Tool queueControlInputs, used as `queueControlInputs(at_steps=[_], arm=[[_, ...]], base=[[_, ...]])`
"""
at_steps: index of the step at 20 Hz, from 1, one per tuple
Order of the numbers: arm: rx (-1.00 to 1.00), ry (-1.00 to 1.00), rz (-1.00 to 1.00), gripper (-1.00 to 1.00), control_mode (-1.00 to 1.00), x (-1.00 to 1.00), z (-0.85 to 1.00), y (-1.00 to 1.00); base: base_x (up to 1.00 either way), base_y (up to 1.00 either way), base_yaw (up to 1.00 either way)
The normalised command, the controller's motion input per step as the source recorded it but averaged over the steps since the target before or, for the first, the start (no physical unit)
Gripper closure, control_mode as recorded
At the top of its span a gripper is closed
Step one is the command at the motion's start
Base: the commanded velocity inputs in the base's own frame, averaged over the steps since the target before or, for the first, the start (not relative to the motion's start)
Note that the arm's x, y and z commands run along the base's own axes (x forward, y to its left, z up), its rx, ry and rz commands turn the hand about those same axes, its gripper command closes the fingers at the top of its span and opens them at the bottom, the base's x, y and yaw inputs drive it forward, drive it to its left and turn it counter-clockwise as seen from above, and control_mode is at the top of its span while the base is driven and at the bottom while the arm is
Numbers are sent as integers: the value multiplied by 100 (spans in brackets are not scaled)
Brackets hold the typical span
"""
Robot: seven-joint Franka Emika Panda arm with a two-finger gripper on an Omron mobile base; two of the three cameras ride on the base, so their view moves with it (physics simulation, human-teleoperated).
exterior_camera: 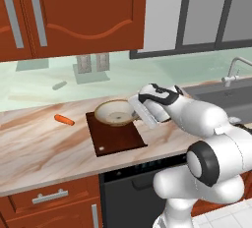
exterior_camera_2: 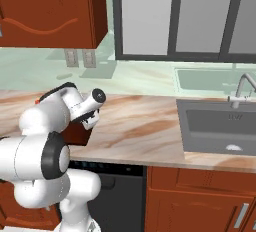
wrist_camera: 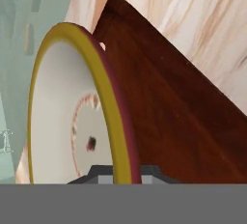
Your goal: Place the two vegetables and bowl onto the tray for setting up a vegetable dip station.
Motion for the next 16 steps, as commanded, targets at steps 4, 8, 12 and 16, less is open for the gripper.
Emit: queueControlInputs(at_steps=[4,8,12,16], arm=[[7,0,0,100,-100,16,-14,10],[4,0,0,100,-100,17,-13,6],[1,0,0,100,-100,16,-10,4],[0,0,0,100,-100,16,-10,11]], base=[[0,0,0],[0,0,0],[0,0,0],[0,0,0]])
